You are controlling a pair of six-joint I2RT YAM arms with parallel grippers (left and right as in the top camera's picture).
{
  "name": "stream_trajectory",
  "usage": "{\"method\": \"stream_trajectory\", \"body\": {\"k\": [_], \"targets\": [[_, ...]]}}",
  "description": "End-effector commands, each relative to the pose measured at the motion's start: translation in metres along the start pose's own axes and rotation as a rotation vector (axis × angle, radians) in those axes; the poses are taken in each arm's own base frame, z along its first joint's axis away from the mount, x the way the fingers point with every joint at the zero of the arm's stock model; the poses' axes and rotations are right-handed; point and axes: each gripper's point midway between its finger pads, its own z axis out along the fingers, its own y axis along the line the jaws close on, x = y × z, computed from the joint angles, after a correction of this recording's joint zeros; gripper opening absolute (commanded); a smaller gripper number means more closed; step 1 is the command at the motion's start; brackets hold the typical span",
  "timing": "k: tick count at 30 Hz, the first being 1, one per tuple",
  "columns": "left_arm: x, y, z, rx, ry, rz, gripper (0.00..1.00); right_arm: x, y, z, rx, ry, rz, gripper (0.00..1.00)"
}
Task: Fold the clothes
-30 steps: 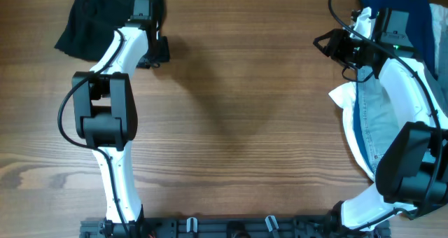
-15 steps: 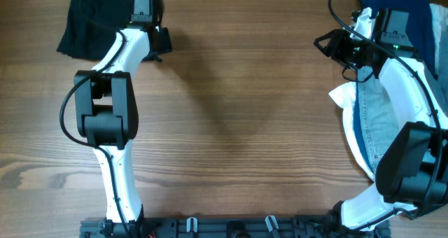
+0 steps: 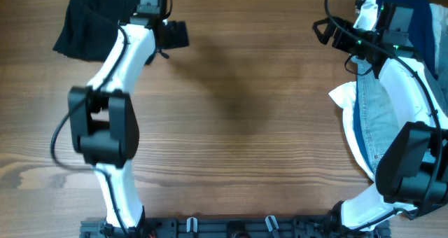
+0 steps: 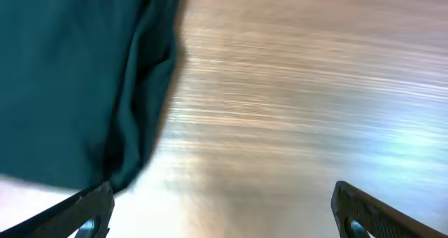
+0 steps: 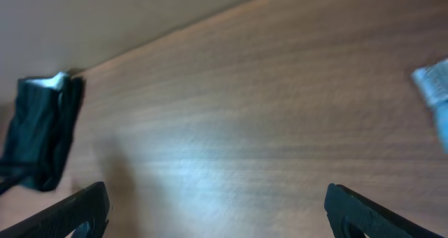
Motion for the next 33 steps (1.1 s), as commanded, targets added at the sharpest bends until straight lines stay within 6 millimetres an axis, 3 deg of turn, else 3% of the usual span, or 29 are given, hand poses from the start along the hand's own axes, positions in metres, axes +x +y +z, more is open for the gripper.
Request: {"method": "stream_trajectory", "body": {"k": [1, 10, 13, 19, 25, 33], "targets": [[-0.017, -0.021, -0.071, -0.047, -0.136, 0.047, 1.0, -0.008, -0.02, 0.0, 0.107, -0.041, -0.031, 1.0], [0.025, -0.094, -0.169, 0.078, -0.166, 0.176, 1.0, -0.008, -0.026, -0.001, 0.143, -0.043, -0.028, 1.0], [0.044, -0.13, -0.202, 0.155, -0.201, 0.25, 1.0, -0.008, -0.026, -0.001, 0.143, -0.043, -0.028, 1.0], [0.086, -0.187, -0.234, 0.25, -0.222, 0.393, 1.0, -0.008, -0.026, -0.001, 0.143, -0.043, -0.028, 1.0], [0.11, -0.175, -0.235, 0.149, -0.18, 0.48, 1.0, -0.008, -0.026, -0.001, 0.143, -0.043, -0.027, 1.0], [0.097, -0.172, -0.239, 0.167, -0.208, 0.367, 1.0, -0.008, -0.026, -0.001, 0.143, -0.043, -0.028, 1.0]]}}
